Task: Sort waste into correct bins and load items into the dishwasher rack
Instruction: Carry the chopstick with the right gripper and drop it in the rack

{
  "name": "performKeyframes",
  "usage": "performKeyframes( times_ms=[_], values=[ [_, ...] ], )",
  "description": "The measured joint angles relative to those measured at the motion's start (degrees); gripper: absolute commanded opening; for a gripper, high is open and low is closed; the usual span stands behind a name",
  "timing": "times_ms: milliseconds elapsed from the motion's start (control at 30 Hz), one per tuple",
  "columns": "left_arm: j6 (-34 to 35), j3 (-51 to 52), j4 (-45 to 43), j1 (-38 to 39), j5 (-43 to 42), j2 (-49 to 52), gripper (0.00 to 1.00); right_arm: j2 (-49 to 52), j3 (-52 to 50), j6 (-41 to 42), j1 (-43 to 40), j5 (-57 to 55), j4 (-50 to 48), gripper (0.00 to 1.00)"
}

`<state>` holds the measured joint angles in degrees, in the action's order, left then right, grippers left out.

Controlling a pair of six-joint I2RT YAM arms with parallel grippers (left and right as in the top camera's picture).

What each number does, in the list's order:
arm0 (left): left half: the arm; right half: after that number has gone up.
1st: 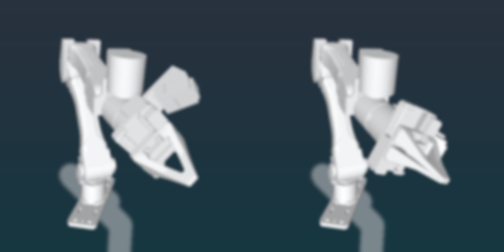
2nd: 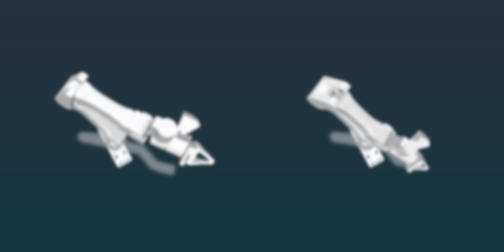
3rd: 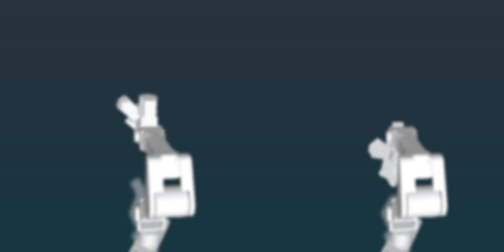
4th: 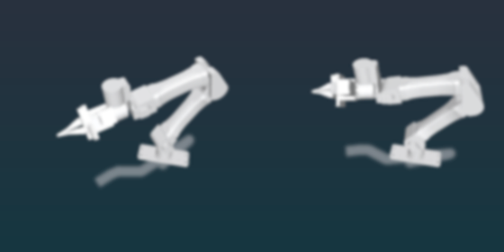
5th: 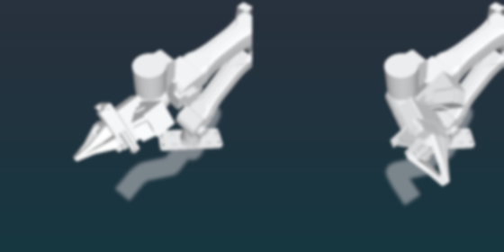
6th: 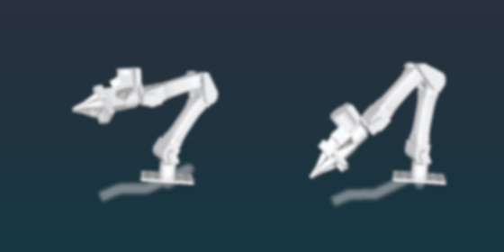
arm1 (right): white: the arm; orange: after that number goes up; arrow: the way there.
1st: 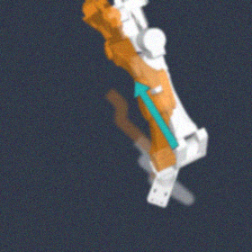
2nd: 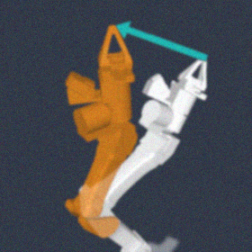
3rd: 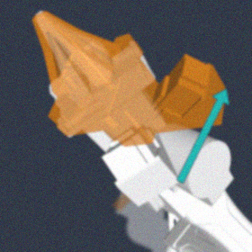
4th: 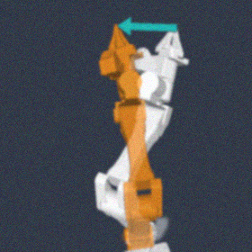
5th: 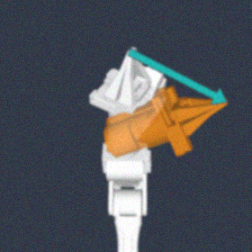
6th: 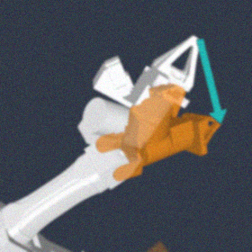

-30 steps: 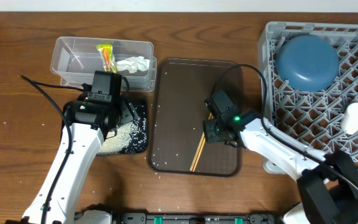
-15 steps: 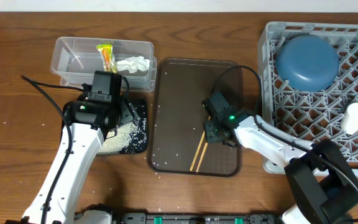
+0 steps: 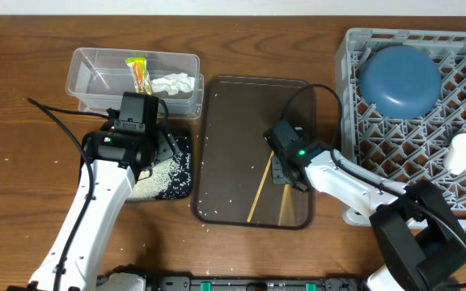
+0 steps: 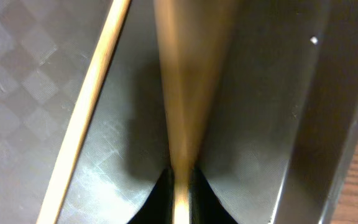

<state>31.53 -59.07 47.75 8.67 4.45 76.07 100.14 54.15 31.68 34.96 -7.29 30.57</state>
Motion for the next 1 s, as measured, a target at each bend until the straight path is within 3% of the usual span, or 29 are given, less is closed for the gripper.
performKeyframes(
  times_ms=[333,567,767,1000],
  values=[
    [0.0,0.0,0.04,0.0,0.0,0.0,0.84,0.55,0.81,-0.02,-4.13,0.96,-2.43,0.01],
    [0.0,0.0,0.83,0.0,0.0,0.0,0.85,-0.92,8.92,-8.02,-9.68,1.4,4.94,0.01],
    [-0.02,0.0,1.11,0.0,0.0,0.0,0.85,-8.52,16.37,-15.93,-16.79,1.84,12.39,0.01],
    [0.0,0.0,1.09,0.0,0.0,0.0,0.85,-11.47,17.22,-19.82,-27.08,1.64,16.55,0.01]
  ],
)
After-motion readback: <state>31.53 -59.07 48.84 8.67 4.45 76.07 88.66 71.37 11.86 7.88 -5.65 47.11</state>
